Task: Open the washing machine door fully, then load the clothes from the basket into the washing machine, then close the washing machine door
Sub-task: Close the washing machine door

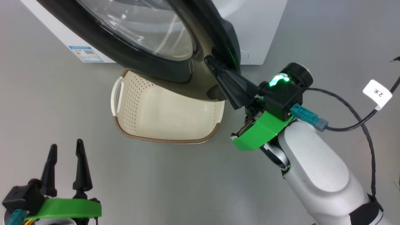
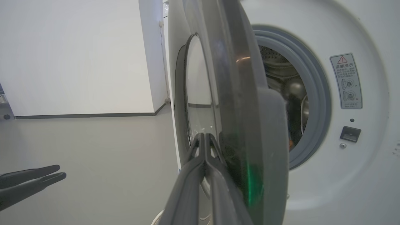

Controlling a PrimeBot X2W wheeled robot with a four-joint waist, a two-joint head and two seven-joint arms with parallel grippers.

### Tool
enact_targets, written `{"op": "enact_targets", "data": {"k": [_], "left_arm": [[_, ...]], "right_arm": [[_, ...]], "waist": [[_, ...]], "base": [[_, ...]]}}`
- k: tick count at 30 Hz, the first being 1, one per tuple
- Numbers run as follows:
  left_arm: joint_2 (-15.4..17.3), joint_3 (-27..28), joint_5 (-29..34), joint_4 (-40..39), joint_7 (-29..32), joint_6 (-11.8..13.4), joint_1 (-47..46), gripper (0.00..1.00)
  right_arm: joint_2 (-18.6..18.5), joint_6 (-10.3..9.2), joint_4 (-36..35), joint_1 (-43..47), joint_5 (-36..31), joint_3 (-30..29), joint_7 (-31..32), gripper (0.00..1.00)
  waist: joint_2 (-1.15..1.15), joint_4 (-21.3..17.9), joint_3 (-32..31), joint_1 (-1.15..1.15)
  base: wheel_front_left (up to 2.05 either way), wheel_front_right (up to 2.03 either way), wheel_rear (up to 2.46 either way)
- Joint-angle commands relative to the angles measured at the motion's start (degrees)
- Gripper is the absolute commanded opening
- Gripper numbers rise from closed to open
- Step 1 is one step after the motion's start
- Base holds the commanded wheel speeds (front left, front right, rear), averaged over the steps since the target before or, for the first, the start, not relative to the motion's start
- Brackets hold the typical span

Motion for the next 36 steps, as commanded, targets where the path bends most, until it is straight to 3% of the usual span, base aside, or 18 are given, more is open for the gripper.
{"op": "enact_targets", "data": {"k": [1, 36], "left_arm": [[0.85, 2.23, 0.68, -1.72, -0.37, -0.15, -1.52, 1.0], [0.85, -1.23, 0.66, -4.42, -0.37, -0.64, -3.56, 1.0]], "right_arm": [[0.95, 0.07, -0.97, -1.22, -0.11, -0.12, -0.26, 0.0], [-4.42, 0.07, 6.33, -17.95, -2.25, -5.23, -0.26, 0.0]], "waist": [[0.0, -0.16, 0.61, 0.0], [0.0, 2.66, 9.48, 0.0]], "base": [[0.0, 0.0, 0.0], [0.0, 0.0, 0.0]]}}
